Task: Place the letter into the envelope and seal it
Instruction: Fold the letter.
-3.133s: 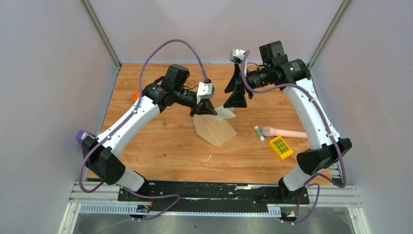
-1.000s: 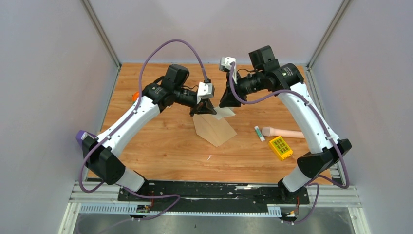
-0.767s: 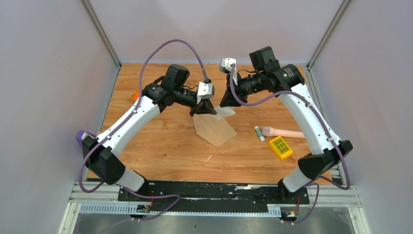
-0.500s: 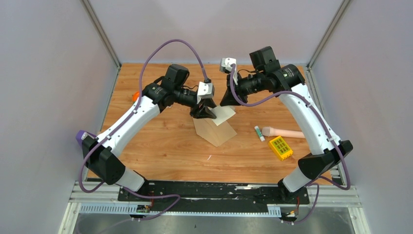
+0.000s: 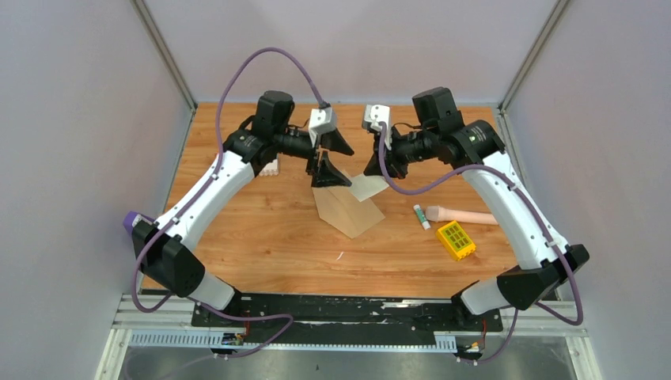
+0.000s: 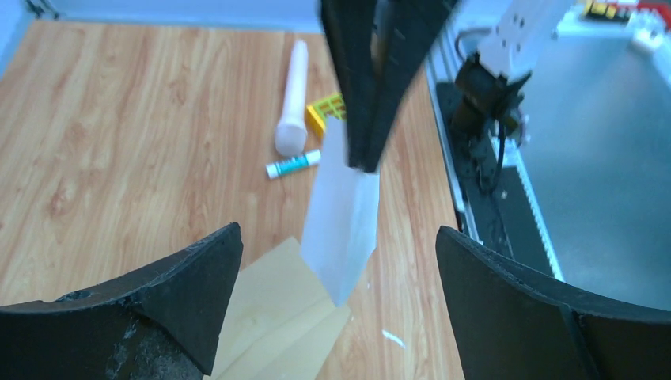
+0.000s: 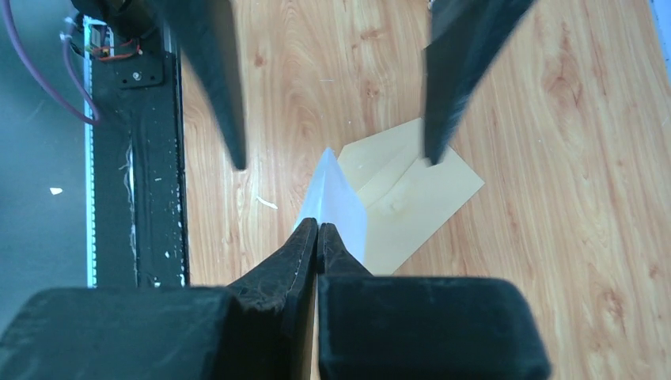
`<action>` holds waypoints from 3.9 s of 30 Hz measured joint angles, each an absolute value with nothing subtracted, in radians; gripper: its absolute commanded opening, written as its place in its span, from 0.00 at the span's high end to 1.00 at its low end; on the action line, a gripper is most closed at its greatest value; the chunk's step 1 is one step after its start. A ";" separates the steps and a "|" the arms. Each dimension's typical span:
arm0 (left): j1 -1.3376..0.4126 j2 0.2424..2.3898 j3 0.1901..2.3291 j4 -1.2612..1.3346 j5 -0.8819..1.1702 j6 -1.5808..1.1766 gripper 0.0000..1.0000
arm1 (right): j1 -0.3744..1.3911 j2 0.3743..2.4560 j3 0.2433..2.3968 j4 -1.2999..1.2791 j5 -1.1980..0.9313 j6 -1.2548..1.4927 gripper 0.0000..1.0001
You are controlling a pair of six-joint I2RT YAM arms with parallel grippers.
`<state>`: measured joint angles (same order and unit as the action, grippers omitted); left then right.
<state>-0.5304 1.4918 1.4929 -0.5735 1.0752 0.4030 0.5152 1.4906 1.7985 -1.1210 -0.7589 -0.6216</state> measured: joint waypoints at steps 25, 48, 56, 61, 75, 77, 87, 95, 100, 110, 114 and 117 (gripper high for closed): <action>-0.552 1.541 1.471 -0.334 1.192 0.133 0.57 | 0.582 1.414 1.677 -0.871 -0.626 -0.566 1.00; -0.563 1.553 1.475 -0.401 1.100 0.198 1.00 | 0.530 1.422 1.736 -0.887 -0.675 -0.505 0.45; -0.563 1.552 1.475 -0.447 1.088 0.235 1.00 | 0.481 1.464 1.748 -0.947 -0.783 -0.499 0.45; -0.563 1.551 1.475 -0.450 1.082 0.244 1.00 | 0.482 1.466 1.738 -0.974 -0.822 -0.504 0.55; -0.563 1.544 1.475 -0.463 1.083 0.261 1.00 | 0.482 1.467 1.671 -1.005 -0.825 -0.533 0.83; -0.563 1.542 1.477 -0.474 1.083 0.269 1.00 | 0.482 1.467 1.671 -1.007 -0.825 -0.540 0.92; -0.564 1.540 1.485 -0.506 1.082 0.295 0.88 | 0.480 1.471 1.676 -1.027 -0.838 -0.559 1.00; -0.567 1.516 1.486 -0.495 1.052 0.342 0.88 | 0.424 1.474 1.742 -1.063 -0.849 -0.553 1.00; -0.568 1.512 1.497 -0.489 1.032 0.370 0.97 | 0.403 1.471 1.760 -1.065 -0.862 -0.553 1.00; -0.581 1.511 1.502 -0.469 1.011 0.424 1.00 | 0.369 1.463 1.760 -1.069 -0.889 -0.557 1.00; -0.589 1.511 1.508 -0.458 1.011 0.439 1.00 | 0.358 1.447 1.760 -1.075 -0.900 -0.563 1.00; -0.592 1.511 1.513 -0.452 1.014 0.448 1.00 | 0.354 1.436 1.760 -1.077 -0.912 -0.569 0.99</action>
<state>-0.5922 1.5112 1.5131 -0.4522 1.0142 0.4480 0.3542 1.4357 1.7599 -1.0767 -0.9119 -0.5686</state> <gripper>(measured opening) 0.009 0.013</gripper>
